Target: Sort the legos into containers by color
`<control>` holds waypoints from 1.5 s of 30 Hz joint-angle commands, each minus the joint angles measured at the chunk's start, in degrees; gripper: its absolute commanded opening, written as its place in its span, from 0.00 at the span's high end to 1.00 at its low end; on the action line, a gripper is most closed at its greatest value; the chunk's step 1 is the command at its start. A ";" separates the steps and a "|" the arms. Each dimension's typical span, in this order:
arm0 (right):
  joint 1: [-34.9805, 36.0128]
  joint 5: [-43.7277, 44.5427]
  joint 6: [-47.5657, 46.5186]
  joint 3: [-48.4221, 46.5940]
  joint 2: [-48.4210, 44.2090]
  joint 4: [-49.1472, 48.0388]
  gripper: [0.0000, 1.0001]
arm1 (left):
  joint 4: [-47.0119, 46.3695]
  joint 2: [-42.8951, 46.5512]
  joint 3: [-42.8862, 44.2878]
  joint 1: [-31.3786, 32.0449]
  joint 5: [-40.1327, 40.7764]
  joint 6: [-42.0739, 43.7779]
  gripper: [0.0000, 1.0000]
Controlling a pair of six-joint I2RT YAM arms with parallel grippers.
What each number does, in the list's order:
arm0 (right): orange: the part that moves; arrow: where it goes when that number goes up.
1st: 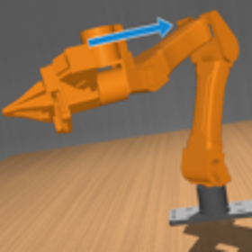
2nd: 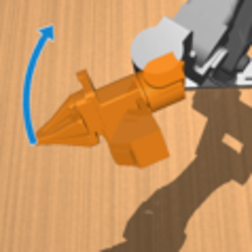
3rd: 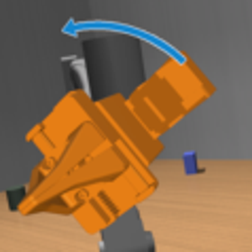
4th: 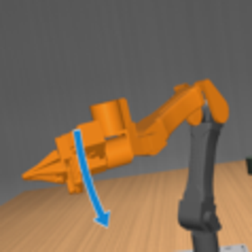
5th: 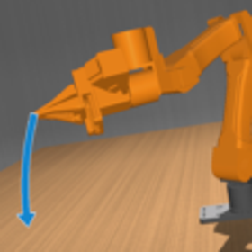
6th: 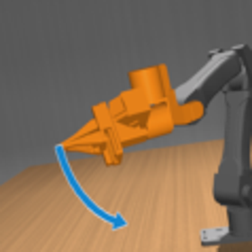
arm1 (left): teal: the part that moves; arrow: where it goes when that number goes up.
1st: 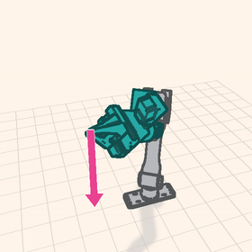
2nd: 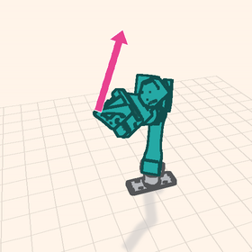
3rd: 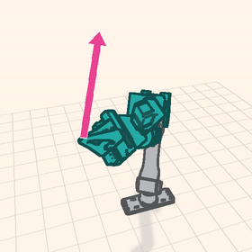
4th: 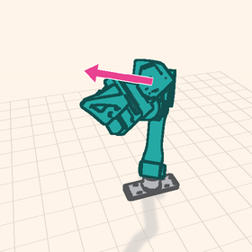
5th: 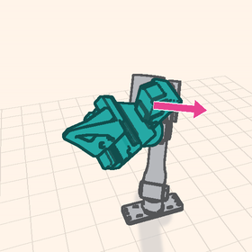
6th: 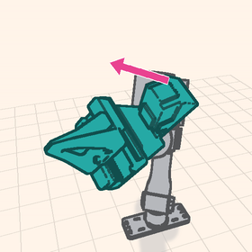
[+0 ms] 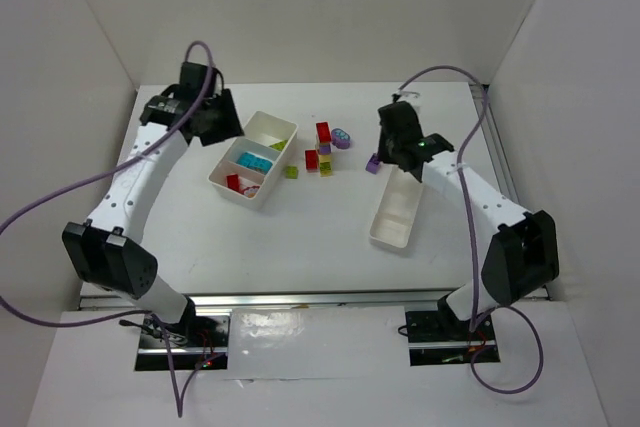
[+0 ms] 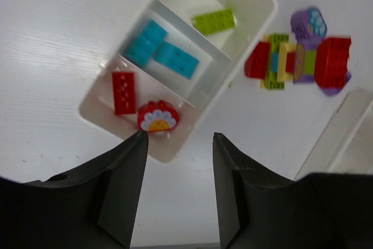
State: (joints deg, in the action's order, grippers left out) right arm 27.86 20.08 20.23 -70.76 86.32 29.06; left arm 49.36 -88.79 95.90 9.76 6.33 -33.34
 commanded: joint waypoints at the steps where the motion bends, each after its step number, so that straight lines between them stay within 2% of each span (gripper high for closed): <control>1: -5.42 4.18 5.16 0.62 -0.81 2.49 0.69 | 3.55 -0.25 -1.58 6.75 2.28 2.32 0.41; 6: -11.41 1.90 8.51 1.94 -0.28 1.09 0.69 | 2.40 1.69 -8.08 15.96 2.90 1.70 0.37; 9: -13.88 0.76 8.51 2.47 1.91 -0.66 0.69 | 0.21 0.65 -9.68 21.68 3.43 1.70 0.19; 11: -14.40 -0.12 8.51 2.47 3.32 -1.63 0.67 | 0.21 -2.08 -9.68 23.54 4.04 0.92 0.10; 15: -14.41 0.40 7.98 1.86 5.43 -2.25 0.63 | -3.12 -5.94 -10.20 24.17 3.52 -0.14 0.12; 17: -14.41 0.93 7.98 1.86 6.14 -2.25 0.58 | -4.88 -7.44 -10.20 24.17 1.86 -0.14 0.13; 18: -14.41 0.93 7.98 1.86 6.14 -2.86 0.53 | -5.50 -8.14 -10.73 24.17 1.85 -0.14 0.13; 19: -14.41 0.93 7.98 2.46 6.14 -2.87 0.41 | -6.03 -9.54 -10.73 24.17 1.85 -0.14 0.13; 21: -14.41 0.93 7.46 2.47 6.75 -1.82 0.25 | -6.56 -11.91 -11.26 24.17 2.63 0.47 0.12; 24: -14.41 2.24 7.46 1.86 6.06 -0.67 0.25 | -8.31 -14.29 -11.26 24.17 2.64 0.47 0.13; 31: -15.55 3.65 7.46 1.86 -0.71 -0.14 0.25 | -15.70 -18.51 -12.49 24.17 7.81 -3.92 0.25; 36: -15.55 4.27 7.46 0.72 -1.33 0.91 0.25 | -18.16 -23.96 -10.04 20.75 11.25 -4.10 0.25; 41: -16.08 4.80 7.46 0.71 -1.86 1.62 0.25 | -19.83 -28.53 -6.70 16.70 9.14 -0.33 0.25; 45: -16.08 4.80 7.46 0.71 -1.86 2.14 0.25 | -20.36 -30.56 -4.85 16.70 7.39 2.05 0.25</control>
State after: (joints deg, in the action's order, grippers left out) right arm 12.16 23.38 27.55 -68.66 86.04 29.95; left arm 30.83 -118.04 88.12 26.59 14.28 -34.15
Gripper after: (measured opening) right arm 0.745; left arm 0.754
